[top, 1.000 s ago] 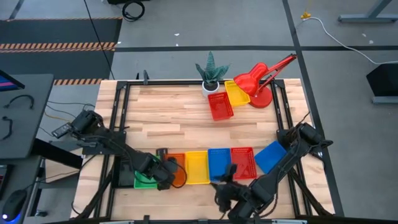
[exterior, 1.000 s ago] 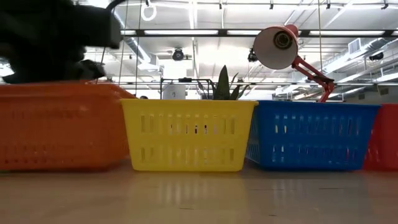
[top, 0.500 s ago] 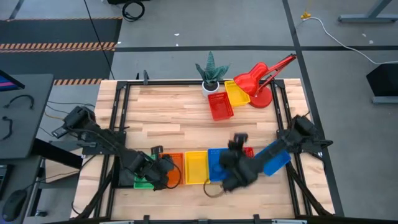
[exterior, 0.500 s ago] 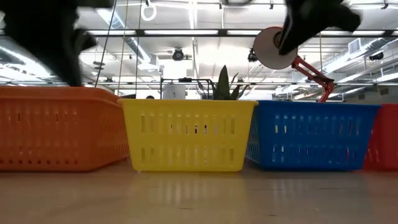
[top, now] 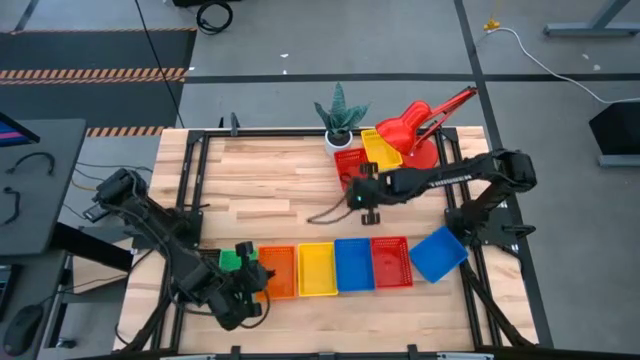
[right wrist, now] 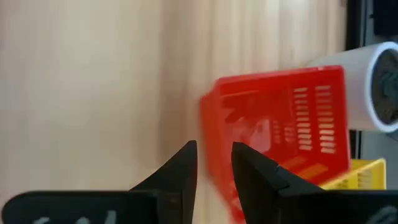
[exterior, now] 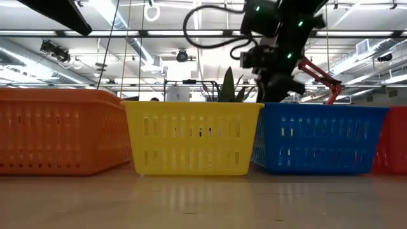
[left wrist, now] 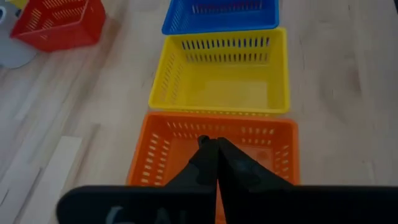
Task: Stack baskets by color
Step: Stack the top red bin on top of the bottom red bin
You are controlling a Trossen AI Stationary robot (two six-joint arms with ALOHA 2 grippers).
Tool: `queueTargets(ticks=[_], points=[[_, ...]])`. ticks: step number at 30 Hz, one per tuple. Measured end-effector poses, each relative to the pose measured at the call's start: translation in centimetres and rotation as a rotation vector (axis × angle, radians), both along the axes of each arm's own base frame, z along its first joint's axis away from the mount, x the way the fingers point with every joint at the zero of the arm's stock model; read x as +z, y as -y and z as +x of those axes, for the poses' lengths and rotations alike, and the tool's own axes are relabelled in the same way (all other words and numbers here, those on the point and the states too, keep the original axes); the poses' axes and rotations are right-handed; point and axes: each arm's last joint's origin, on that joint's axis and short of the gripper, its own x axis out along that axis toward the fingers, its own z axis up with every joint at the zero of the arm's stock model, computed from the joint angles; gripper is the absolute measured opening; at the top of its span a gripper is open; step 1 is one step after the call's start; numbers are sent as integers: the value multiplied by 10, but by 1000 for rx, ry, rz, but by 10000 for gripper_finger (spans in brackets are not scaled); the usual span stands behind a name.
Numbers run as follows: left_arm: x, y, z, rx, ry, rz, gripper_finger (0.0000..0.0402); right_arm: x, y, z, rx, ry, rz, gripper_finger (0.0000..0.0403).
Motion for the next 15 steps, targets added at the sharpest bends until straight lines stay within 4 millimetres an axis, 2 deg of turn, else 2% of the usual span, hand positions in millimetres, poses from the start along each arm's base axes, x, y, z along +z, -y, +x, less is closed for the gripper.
queueTargets(ticks=[5,10,13,15], points=[[0,3,-3,-7,9,-6,7,-13,34,6,-32,15,110,129],[1,4,-2,-4,14,-11,7,-31,52,7,-12,-47,165,149],[0,4,-2,-2,15,-14,7,-40,55,8,17,-82,181,138],[1,4,-2,-2,15,-14,7,-44,53,9,22,-95,191,110]])
